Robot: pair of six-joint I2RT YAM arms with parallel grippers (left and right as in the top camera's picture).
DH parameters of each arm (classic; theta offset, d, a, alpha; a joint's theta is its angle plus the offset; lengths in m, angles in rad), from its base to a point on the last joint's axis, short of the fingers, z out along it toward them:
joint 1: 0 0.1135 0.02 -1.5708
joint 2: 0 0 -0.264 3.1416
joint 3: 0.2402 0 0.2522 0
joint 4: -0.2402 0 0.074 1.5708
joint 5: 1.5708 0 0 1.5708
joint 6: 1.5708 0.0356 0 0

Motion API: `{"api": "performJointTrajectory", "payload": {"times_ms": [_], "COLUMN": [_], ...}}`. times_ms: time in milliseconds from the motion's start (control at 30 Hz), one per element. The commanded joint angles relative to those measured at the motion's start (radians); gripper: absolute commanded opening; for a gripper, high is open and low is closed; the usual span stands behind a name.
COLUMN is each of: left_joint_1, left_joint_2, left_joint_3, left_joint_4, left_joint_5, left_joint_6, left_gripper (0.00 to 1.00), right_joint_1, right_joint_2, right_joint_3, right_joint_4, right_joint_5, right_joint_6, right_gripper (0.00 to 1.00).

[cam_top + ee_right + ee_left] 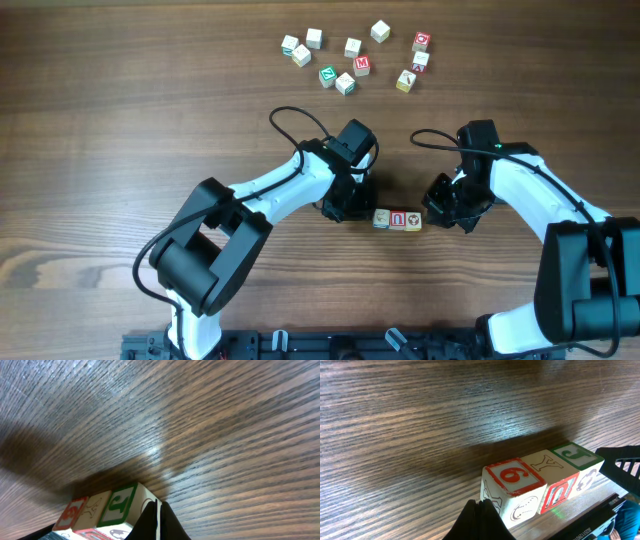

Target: Form a horizontal line

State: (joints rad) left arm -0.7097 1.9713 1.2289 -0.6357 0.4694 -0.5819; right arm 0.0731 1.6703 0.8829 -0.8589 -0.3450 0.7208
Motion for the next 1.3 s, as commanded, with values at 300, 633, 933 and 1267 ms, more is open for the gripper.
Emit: {"api": "performJointTrajectory", "payload": {"times_ms": [300,633,933,1267], "left_joint_1": [0.0,0.0,-0.003,-0.021], "left_joint_2": [0.015,0.015,0.015,0.015], "left_joint_3": [0.015,0.015,0.015,0.015], "left_joint_4": [0.026,0.034,0.034,0.035], "left_joint_5": [0.042,0.047,0.069,0.068], "left_joint_6": [-0.003,-0.007,-0.006,-0.006], "left_gripper": [0.05,0.05,0.04,0.05], "right_joint_1": [0.003,0.002,0.002,0.002], "right_joint_2": [0.008,0.008,0.008,0.008], "right_joint_3": [-0.008,-0.008,-0.008,-0.008], "right_joint_4": [0.006,0.01,0.031,0.058], "right_joint_5": [-0.031,-0.045,-0.046,-0.04], "right_joint_6": [0.013,0.013,0.012,0.011], "right_gripper": [0.05,0.05,0.05,0.05]}}
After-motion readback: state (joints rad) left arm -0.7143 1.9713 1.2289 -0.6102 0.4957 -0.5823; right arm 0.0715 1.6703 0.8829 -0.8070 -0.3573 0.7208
